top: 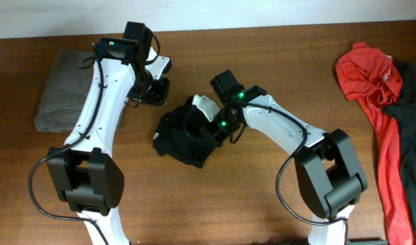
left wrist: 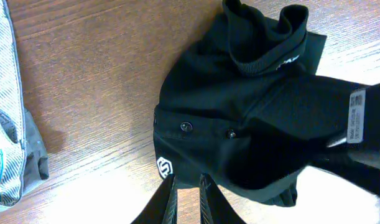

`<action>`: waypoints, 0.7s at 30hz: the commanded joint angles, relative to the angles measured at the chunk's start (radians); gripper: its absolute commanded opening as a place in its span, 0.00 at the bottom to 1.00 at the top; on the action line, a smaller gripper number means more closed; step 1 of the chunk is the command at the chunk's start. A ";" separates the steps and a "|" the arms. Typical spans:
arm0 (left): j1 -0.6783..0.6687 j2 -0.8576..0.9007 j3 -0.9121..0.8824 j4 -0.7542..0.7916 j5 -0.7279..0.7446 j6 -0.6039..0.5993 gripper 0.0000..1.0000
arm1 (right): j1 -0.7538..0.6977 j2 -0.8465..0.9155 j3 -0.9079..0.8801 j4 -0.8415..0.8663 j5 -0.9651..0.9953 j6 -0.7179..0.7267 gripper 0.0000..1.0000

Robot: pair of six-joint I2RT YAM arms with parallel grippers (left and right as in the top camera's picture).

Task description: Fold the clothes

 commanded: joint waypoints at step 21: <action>-0.002 -0.004 -0.053 0.060 0.047 -0.009 0.44 | -0.227 -0.117 -0.005 -0.290 -0.330 -0.185 0.26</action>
